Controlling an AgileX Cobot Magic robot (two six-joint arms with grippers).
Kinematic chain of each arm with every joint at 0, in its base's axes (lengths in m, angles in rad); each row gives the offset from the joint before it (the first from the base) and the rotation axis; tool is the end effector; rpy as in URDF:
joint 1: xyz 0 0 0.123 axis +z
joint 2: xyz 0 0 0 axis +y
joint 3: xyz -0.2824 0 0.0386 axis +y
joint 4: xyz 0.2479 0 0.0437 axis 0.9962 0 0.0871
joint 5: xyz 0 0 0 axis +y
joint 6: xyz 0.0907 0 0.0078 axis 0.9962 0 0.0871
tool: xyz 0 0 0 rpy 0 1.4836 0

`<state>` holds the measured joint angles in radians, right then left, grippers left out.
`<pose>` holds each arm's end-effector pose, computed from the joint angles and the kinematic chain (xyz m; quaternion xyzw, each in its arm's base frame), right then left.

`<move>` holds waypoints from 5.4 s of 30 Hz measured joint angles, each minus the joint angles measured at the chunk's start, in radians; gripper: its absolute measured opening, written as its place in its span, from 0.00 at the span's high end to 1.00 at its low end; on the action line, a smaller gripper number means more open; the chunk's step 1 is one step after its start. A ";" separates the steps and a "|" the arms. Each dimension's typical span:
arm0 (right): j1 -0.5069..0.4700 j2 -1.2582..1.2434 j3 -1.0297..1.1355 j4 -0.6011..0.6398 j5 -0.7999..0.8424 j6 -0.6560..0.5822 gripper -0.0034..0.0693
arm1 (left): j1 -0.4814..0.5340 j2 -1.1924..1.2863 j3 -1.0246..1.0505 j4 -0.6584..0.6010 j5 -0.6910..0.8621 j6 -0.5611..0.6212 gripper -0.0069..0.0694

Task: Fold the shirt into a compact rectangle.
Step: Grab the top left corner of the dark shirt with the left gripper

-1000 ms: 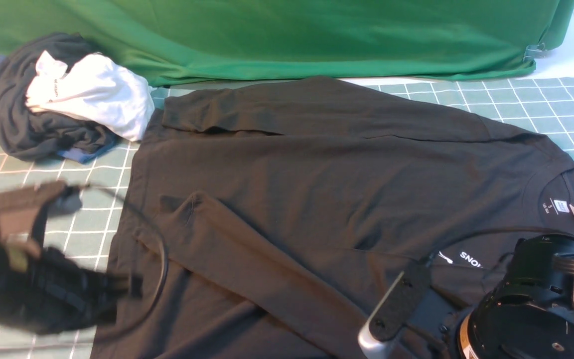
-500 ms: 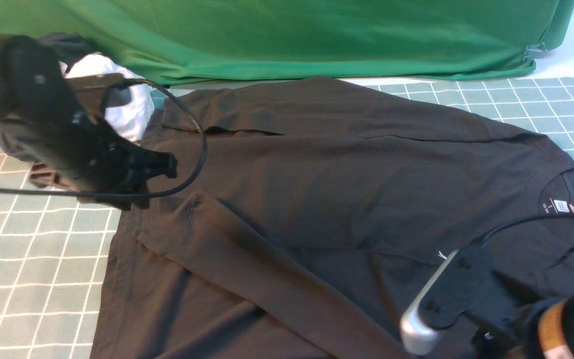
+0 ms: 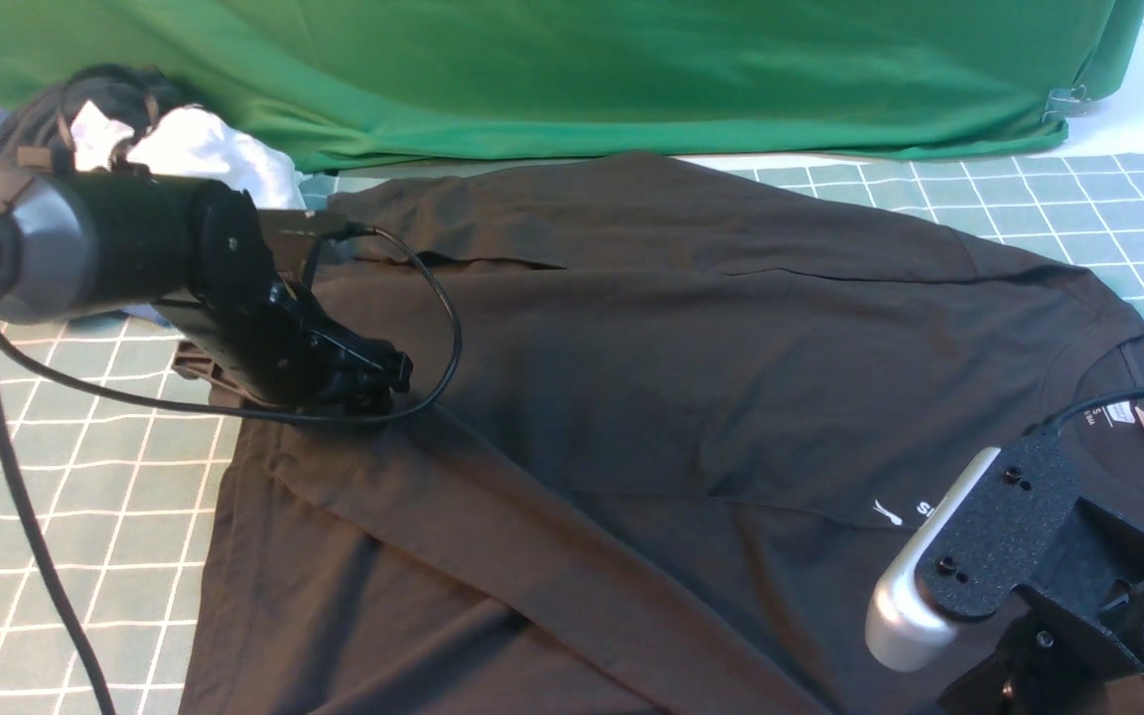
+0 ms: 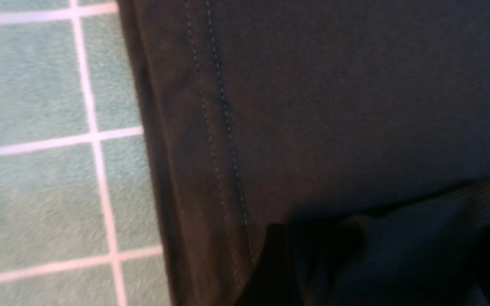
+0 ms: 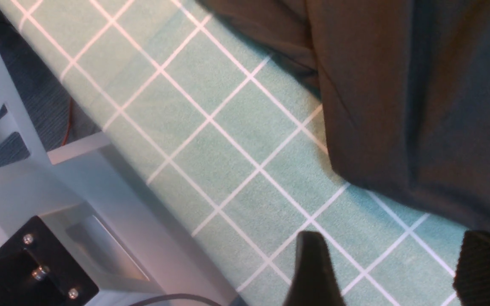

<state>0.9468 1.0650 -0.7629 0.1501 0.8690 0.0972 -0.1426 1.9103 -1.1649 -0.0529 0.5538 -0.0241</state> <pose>0.1021 0.1597 0.2770 -0.3686 0.8954 0.1781 0.1748 0.3700 -0.0557 0.1552 0.0386 0.9830 -0.0325 0.1763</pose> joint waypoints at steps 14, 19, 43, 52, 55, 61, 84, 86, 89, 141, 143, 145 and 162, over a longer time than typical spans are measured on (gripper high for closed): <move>0.000 0.000 0.000 -0.136 0.002 0.113 0.36 | 0.000 -0.056 -0.062 -0.016 0.091 0.113 0.87; 0.000 0.000 0.000 -0.303 0.034 0.265 0.36 | 0.000 -0.095 -0.161 0.027 0.126 0.113 0.87; -0.293 0.000 -0.017 -0.433 0.072 0.298 0.35 | 0.000 0.040 -0.316 0.297 0.232 -0.068 0.39; -0.692 0.188 -0.025 0.007 -0.019 -0.216 0.34 | 0.000 0.025 -0.418 0.214 0.527 -0.022 0.30; -0.708 0.295 -0.040 0.029 -0.025 -0.285 0.31 | 0.000 -0.019 -0.401 0.126 0.570 0.010 0.54; -0.708 0.462 -0.115 0.042 -0.073 -0.354 0.27 | 0.000 -0.199 -0.219 -0.007 0.505 0.035 0.87; -0.708 0.704 -0.241 -0.017 -0.056 -0.422 0.93 | 0.000 -0.518 0.351 -0.101 0.248 0.046 0.91; -0.708 0.675 -0.243 -0.072 -0.055 -0.379 0.94 | 0.000 -0.518 0.351 -0.101 0.248 0.057 0.90; -0.722 0.649 -0.243 -0.105 -0.055 -0.341 0.94 | 0.000 -0.518 0.351 -0.102 0.248 0.057 0.90; -0.121 0.589 -0.064 -0.228 -0.286 -0.164 0.82 | 0.000 -0.522 0.351 -0.105 0.334 0.102 0.89; -0.120 0.580 -0.064 -0.231 -0.263 -0.148 0.89 | 0.000 -0.522 0.351 -0.105 0.335 0.102 0.89; -0.119 0.564 -0.064 -0.229 -0.228 -0.137 0.90 | 0.000 -0.522 0.351 -0.105 0.335 0.102 0.89; -0.005 0.498 -0.064 -0.150 0.048 -0.068 0.88 | 0.000 -0.560 0.351 -0.105 0.390 0.093 0.89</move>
<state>0.9417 1.5633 -0.8267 0.0000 0.9174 0.0288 -0.1426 1.3502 -0.8138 -0.1580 0.9438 0.0690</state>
